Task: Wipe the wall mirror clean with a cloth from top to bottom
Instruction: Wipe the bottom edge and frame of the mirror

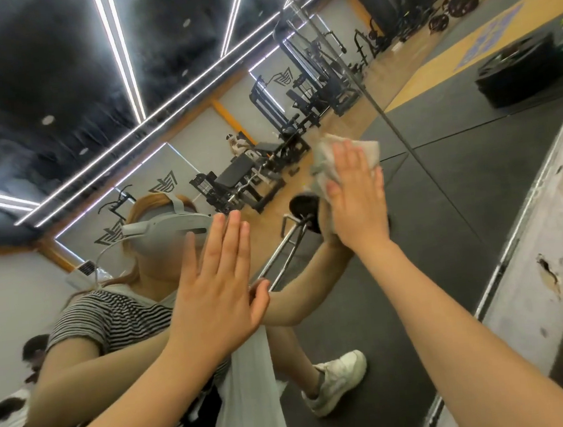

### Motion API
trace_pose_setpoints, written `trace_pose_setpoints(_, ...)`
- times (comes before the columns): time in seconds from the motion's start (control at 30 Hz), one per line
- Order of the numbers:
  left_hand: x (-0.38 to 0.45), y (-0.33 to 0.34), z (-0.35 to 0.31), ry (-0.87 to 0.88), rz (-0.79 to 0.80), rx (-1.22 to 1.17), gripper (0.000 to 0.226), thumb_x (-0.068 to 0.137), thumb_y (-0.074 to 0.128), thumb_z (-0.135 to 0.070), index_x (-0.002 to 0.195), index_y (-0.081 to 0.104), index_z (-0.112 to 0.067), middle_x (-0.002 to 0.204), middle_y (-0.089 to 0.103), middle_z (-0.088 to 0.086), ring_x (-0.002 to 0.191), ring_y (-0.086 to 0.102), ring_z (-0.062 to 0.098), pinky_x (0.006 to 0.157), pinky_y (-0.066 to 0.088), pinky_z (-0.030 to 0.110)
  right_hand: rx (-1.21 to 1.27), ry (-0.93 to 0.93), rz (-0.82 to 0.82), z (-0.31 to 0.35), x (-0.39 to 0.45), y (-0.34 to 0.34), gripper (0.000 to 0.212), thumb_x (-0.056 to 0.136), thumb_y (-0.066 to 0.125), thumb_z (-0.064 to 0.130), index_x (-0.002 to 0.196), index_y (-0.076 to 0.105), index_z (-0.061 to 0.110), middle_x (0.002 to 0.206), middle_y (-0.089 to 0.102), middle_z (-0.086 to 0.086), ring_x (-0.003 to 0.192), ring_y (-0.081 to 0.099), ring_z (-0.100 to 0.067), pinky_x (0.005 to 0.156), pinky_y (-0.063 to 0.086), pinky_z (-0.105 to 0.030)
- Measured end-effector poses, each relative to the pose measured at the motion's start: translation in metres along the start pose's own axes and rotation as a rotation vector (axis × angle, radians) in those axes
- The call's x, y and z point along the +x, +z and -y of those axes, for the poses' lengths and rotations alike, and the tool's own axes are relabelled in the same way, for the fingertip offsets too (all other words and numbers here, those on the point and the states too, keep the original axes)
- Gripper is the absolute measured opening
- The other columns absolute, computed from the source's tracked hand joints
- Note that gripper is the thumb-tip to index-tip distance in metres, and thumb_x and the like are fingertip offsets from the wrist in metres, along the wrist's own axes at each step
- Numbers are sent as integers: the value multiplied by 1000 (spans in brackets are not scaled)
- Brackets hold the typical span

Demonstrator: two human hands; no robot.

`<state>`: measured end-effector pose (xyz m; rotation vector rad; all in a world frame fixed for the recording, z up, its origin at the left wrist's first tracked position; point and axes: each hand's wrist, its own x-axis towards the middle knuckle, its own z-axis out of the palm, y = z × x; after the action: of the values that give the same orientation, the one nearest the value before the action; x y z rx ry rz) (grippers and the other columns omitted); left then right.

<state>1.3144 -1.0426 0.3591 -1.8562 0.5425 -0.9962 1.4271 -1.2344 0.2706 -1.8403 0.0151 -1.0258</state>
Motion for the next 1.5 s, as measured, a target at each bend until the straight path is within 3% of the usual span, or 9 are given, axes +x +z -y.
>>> trace_pose_setpoints(0.07,1,1,0,1,10,5,77,90,33,-47,148,28,3,157,22,21,147,18,34,117,12,57,72,78,-25,-26,-12,1,68,93,6,47,156,5,20,163,3,1,150,-1,-15,117,-7,-38)
trace_pose_setpoints(0.3,0,1,-1,-2,11,-9,76,90,34,-46,148,30,4,158,22,21,148,16,33,117,9,56,210,384,-86,-103,-70,11,63,97,21,37,156,10,16,163,5,3,149,1,-11,118,-3,-35)
trace_pose_setpoints(0.5,1,0,-1,-1,2,-14,77,90,35,-46,148,29,4,157,21,21,148,15,33,117,10,56,141,623,29,-170,-146,13,65,101,22,47,156,6,17,163,6,-4,150,4,-17,120,5,-37)
trace_pose_setpoints(0.7,1,0,-1,-11,3,-7,77,91,32,-46,149,26,4,158,19,21,148,14,33,117,11,57,97,658,67,-180,-161,18,58,105,26,32,156,4,14,163,3,-4,150,2,-16,121,1,-36)
trace_pose_setpoints(0.9,1,0,-1,-4,23,12,77,91,32,-46,150,23,3,159,16,21,148,11,33,118,7,56,128,861,-63,-164,-106,19,53,107,25,23,153,11,1,162,7,-16,149,6,-27,118,0,-40)
trace_pose_setpoints(1.1,3,-2,-2,7,28,30,79,91,35,-46,150,23,4,159,16,22,148,12,34,118,6,56,129,626,-171,-101,-20,6,53,106,27,21,154,11,4,162,7,-15,150,5,-26,119,2,-38)
trace_pose_setpoints(1.23,2,-1,-2,3,7,10,78,90,37,-45,149,27,5,158,18,23,148,14,35,117,9,58,101,307,-184,-32,22,-4,55,105,28,22,155,11,7,162,10,-12,150,5,-24,121,1,-44)
trace_pose_setpoints(1.37,2,-2,-2,5,-2,1,78,89,37,-45,147,30,6,157,21,23,147,16,35,117,11,58,48,15,-113,33,41,2,57,105,23,29,155,1,12,163,-1,-9,150,-5,-25,118,-11,-40)
trace_pose_setpoints(1.5,1,-1,-1,10,-9,0,77,89,37,-45,147,31,5,157,23,23,147,17,35,117,9,57,46,-130,-65,34,44,1,56,105,24,26,154,1,14,163,0,-6,150,-6,-21,117,-11,-36)
